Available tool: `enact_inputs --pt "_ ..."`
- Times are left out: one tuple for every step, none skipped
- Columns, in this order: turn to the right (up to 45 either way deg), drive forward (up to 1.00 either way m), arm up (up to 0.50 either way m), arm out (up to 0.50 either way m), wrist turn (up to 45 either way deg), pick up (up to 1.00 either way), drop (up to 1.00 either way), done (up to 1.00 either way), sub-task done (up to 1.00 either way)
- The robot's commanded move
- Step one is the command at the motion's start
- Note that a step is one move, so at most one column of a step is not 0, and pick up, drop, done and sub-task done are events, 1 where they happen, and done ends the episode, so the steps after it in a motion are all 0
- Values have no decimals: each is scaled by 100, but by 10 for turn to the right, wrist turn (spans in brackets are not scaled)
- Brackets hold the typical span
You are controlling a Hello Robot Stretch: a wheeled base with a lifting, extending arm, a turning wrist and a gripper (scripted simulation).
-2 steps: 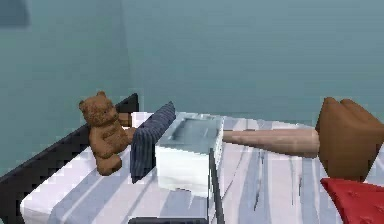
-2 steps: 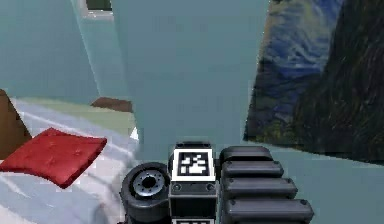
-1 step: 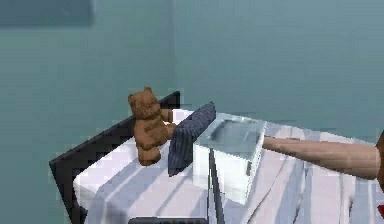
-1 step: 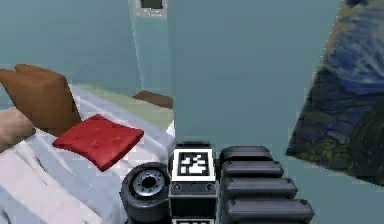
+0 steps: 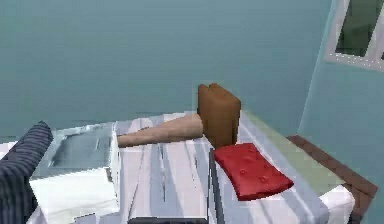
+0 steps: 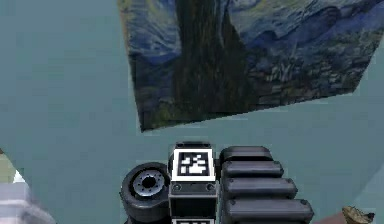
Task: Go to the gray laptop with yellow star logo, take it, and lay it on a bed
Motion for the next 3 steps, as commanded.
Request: enact_inputs --pt "210 0 0 0 0 0 0 0 0" --pt "-450 0 0 0 0 0 0 0 0" --pt "-210 0 0 0 0 0 0 0 0"
